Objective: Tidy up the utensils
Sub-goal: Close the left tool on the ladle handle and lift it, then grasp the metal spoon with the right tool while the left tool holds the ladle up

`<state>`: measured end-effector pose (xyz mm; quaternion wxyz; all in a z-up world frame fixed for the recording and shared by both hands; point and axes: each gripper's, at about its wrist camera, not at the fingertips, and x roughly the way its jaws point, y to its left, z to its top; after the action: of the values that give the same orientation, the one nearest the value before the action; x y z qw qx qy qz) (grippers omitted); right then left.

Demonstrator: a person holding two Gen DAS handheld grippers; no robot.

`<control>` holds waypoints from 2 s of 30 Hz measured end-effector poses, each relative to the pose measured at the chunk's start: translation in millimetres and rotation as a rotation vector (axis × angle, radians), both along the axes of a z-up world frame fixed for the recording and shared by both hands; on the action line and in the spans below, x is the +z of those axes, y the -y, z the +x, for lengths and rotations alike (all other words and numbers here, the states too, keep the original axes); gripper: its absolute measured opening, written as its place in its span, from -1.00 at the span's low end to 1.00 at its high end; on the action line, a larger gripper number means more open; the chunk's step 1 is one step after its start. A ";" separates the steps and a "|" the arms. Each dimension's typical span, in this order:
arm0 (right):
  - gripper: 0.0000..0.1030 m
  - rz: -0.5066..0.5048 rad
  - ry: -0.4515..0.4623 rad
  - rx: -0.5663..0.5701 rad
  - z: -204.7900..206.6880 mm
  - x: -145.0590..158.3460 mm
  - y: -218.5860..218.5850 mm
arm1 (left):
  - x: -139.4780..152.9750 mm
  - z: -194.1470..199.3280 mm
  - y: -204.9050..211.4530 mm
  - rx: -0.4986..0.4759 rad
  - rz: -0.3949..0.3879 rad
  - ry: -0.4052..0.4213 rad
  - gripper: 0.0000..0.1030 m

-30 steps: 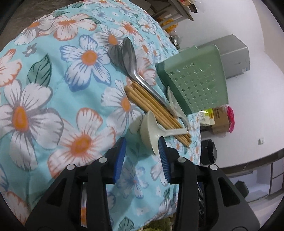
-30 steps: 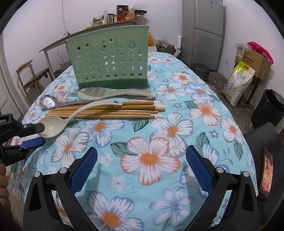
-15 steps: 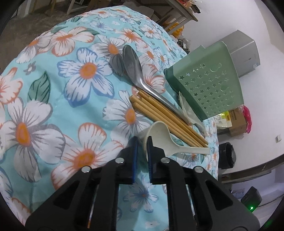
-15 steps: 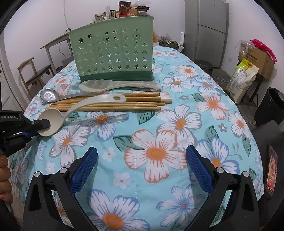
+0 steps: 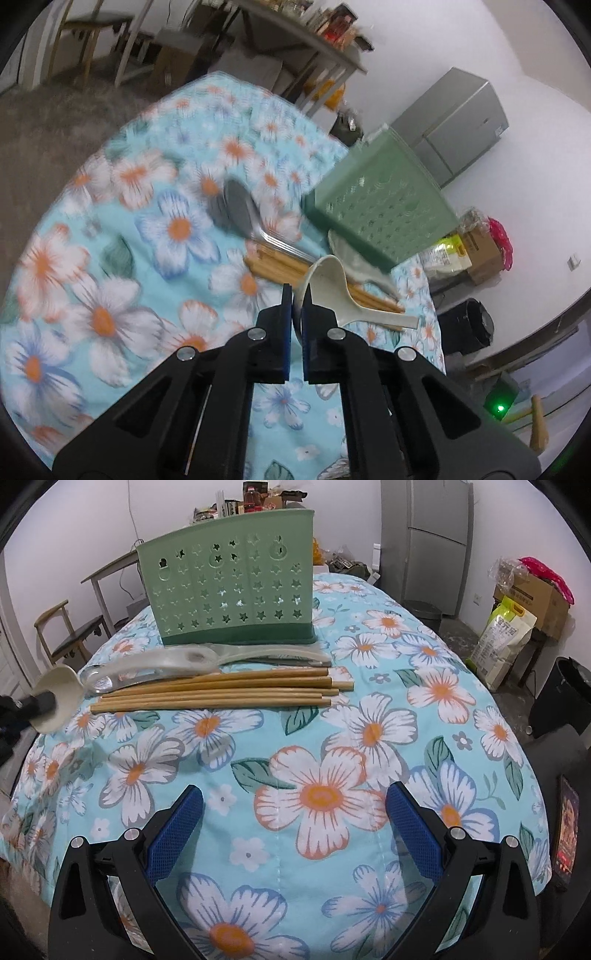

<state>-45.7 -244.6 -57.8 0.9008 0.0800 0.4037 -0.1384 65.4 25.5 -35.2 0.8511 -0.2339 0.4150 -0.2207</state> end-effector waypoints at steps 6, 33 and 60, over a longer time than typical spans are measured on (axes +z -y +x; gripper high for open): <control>0.88 -0.040 0.067 0.043 2.5 21.6 -4.4 | 33.5 5.0 -38.5 0.121 0.019 0.120 -0.94; -0.14 -0.378 0.050 0.691 140.7 26.6 -191.0 | 44.8 62.3 -131.3 0.395 0.039 0.161 -0.94; -0.92 -0.282 0.175 0.547 141.6 89.2 -163.3 | 82.5 83.2 -125.2 0.345 0.061 0.286 -0.94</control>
<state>95.9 -81.3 31.4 0.9382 -0.1455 0.3080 0.0619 148.5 150.7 47.3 0.9331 -0.2420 0.2502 -0.0901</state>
